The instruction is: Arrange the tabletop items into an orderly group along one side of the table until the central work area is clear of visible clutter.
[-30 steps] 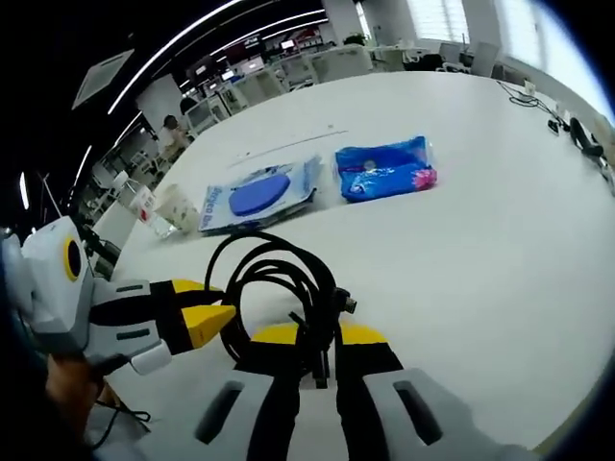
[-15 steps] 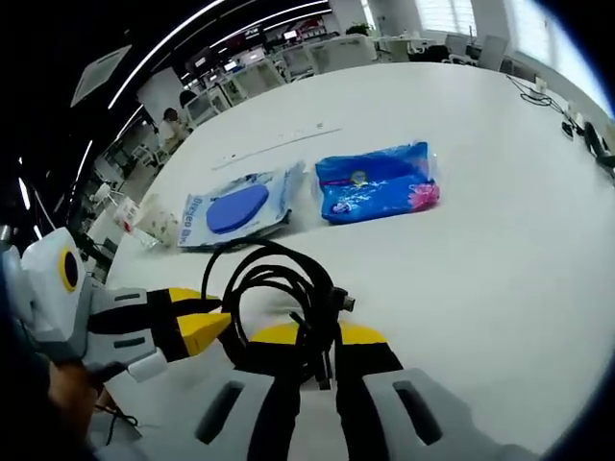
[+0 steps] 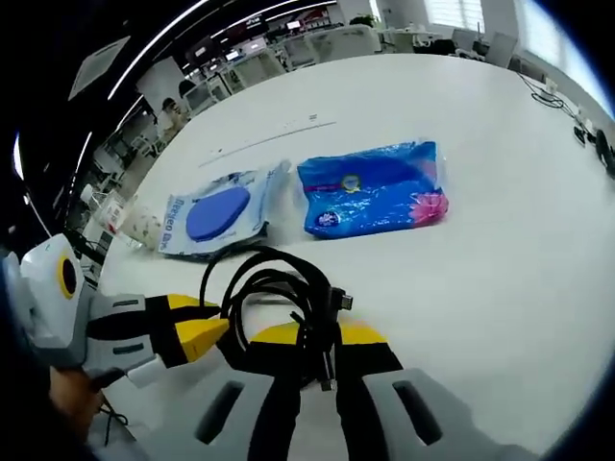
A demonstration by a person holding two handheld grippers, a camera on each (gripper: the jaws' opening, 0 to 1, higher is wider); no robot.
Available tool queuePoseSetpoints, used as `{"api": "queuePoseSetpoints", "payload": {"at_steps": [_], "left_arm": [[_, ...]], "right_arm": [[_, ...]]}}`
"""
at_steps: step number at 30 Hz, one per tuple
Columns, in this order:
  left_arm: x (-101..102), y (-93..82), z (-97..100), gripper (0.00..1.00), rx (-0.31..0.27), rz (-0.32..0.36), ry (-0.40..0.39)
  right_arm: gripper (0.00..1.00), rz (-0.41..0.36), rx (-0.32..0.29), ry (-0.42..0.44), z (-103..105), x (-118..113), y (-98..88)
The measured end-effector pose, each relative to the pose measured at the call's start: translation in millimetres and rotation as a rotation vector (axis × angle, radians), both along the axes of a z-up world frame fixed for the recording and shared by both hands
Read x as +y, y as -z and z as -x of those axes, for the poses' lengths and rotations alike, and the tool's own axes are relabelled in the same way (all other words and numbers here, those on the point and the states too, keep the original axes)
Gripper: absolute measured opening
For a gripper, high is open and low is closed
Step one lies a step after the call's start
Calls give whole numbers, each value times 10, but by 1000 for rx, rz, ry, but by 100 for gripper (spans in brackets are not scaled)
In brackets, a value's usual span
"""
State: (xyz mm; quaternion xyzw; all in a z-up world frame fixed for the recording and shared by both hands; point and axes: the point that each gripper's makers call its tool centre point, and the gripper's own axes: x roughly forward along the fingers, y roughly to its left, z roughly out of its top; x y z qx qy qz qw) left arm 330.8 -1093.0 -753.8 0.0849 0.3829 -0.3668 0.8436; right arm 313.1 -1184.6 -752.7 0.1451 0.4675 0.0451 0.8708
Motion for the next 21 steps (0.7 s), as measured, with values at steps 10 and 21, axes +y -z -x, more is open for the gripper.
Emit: {"api": "queuePoseSetpoints", "payload": {"at_steps": [10, 21], "left_arm": [[-70, 37, -58, 4, 12, 19, 3], [-102, 39, -63, 5, -42, 17, 39]], "right_arm": [[9, 26, 2, -14, -72, -38, 53], [11, 107, -3, -77, -74, -53, 105]]}}
